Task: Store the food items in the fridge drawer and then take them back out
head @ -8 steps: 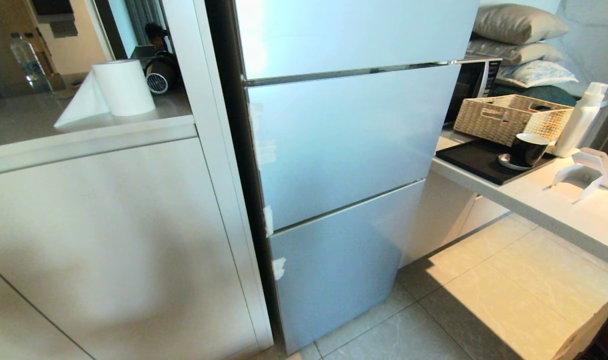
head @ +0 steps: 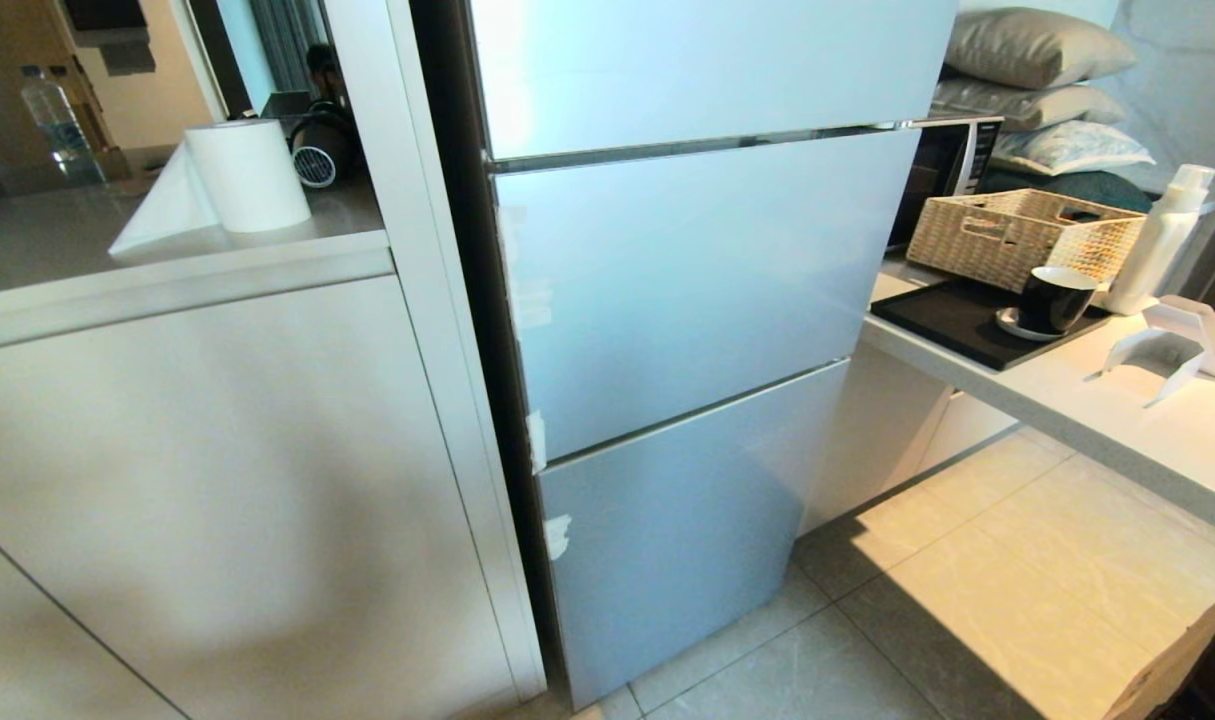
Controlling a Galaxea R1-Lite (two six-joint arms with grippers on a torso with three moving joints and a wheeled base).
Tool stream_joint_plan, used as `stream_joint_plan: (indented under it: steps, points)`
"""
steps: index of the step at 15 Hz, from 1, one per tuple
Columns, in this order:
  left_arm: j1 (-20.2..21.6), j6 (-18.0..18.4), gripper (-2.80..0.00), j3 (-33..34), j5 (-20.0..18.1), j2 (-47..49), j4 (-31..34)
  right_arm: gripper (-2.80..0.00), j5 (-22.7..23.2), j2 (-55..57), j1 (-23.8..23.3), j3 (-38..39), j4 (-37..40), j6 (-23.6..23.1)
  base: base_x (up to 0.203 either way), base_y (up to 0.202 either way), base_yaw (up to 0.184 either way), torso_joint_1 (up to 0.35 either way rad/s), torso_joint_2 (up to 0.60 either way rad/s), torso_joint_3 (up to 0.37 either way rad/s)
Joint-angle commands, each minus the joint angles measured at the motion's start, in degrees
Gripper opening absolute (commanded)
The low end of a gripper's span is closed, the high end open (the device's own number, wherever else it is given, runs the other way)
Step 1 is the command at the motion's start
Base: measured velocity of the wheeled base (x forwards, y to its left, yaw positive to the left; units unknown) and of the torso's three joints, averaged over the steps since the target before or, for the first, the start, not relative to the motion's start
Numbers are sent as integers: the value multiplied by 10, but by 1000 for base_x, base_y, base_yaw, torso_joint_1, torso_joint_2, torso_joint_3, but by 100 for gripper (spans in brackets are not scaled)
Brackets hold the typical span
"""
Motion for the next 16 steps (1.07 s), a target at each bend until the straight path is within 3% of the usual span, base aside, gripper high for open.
stream_joint_plan:
  steps: [1, 3, 7, 10, 13, 16]
  points:
    - [-17, -90, -280, -43, -39, 175, -18, -280, 0, -1, 0, 0, 0, 0, 0, 0, 0, 0, 0, 0]
    - [-28, -195, -280, -69, -76, 297, -80, -280, 0, 0, -1, 0, 1, 0, 0, 0, 0, 0, 0, 0]
    - [-73, -390, -280, -113, -125, 500, -278, -280, 0, 0, -1, 0, 0, 0, 0, 0, 0, 0, 0, 0]
    - [-105, -483, -280, -170, -132, 629, -363, -280, 0, -1, 0, 0, 0, 0, 0, 0, 0, 0, 0, 0]
    - [-119, -571, -280, -225, -103, 762, -452, -280, 0, 0, -1, 0, 0, 0, 0, 0, 0, 0, 0, 0]
    - [-124, -600, -280, -311, -21, 890, -515, -280, 0, 0, 0, 0, 0, 0, 0, 0, 0, 0, 0, 0]
